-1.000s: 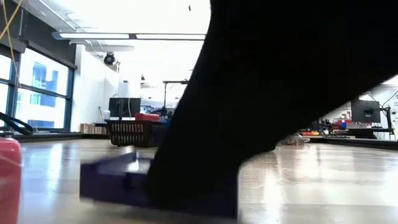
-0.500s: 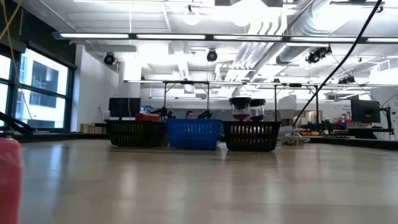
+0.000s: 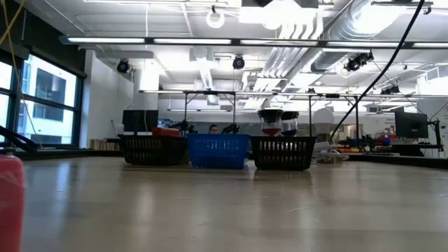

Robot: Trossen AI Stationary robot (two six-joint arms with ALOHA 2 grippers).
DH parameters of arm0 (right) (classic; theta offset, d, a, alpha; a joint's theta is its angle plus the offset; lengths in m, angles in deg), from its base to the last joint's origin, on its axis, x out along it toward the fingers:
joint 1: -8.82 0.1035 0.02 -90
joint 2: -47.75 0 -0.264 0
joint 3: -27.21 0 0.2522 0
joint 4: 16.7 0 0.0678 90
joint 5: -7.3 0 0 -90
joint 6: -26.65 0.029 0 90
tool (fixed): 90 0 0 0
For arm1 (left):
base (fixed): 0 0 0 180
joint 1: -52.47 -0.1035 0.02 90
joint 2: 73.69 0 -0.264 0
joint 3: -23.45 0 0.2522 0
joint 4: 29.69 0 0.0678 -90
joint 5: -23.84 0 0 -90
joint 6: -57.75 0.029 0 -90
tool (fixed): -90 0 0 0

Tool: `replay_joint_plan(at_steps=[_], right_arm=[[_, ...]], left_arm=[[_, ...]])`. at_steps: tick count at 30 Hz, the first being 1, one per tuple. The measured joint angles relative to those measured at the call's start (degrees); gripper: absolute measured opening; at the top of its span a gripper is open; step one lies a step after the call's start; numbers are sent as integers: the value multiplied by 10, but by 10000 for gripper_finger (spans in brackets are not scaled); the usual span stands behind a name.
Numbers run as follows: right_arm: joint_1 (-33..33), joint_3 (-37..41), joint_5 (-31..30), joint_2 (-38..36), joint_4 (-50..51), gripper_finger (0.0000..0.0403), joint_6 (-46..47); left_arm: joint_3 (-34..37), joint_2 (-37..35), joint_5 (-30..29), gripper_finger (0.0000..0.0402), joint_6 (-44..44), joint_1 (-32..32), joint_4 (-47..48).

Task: Pick & Place Office items
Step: Put the purple digital clock into the blue bin

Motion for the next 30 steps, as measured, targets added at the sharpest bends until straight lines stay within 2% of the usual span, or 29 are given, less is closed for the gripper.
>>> replay_joint_plan(at_steps=[2, 8, 17, 22, 30], right_arm=[[-10, 0, 12, 0, -4, 130, -13], [-27, 0, 37, -21, -14, 130, -35], [-47, 0, 101, -33, -41, 130, -40], [-57, 0, 98, -33, -38, 130, -37], [-62, 0, 97, -33, -35, 130, -36]], left_arm=[[0, 0, 0, 192, 18, -3, 4], [0, 0, -1, 192, -6, -6, 24], [0, 0, -15, 192, 38, -43, 30], [0, 0, -14, 192, 37, -60, 30], [0, 0, -13, 190, 47, -47, 29]])
